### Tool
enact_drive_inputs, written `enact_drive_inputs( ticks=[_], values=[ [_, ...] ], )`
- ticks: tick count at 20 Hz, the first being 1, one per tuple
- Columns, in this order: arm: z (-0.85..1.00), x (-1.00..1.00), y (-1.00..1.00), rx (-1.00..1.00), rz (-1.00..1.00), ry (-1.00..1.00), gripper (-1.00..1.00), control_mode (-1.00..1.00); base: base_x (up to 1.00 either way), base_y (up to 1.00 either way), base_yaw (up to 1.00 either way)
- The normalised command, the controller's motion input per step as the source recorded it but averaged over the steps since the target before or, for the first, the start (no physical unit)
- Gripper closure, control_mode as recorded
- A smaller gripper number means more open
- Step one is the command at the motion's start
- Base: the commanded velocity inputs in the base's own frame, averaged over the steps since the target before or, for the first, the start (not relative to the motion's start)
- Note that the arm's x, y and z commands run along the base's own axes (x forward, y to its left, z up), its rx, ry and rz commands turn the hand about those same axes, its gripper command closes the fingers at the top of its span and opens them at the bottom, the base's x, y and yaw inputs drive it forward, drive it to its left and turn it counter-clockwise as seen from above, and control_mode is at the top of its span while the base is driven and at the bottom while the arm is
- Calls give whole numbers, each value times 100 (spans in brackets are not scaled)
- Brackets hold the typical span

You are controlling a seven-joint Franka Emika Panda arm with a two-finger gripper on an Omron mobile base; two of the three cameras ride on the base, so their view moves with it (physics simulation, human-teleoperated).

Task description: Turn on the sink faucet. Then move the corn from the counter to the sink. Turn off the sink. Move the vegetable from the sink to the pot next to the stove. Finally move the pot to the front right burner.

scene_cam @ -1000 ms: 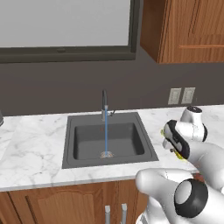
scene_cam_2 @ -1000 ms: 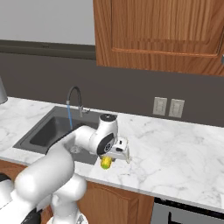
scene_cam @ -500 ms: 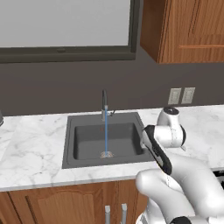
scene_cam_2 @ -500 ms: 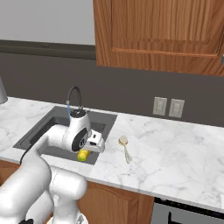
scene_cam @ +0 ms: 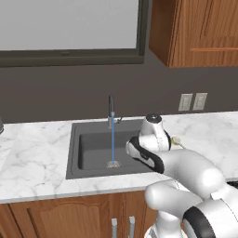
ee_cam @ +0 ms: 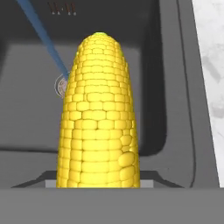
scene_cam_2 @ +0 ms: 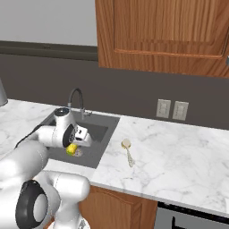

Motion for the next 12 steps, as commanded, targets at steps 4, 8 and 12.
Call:
enact_drive_inputs(
  ticks=[4,8,12],
  values=[
    [-1,55,32,1,4,0,100,-100,0,0,0],
    [-3,57,14,2,10,0,100,-100,0,0,0],
    [-18,47,14,0,11,0,100,-100,0,0,0]
  ],
)
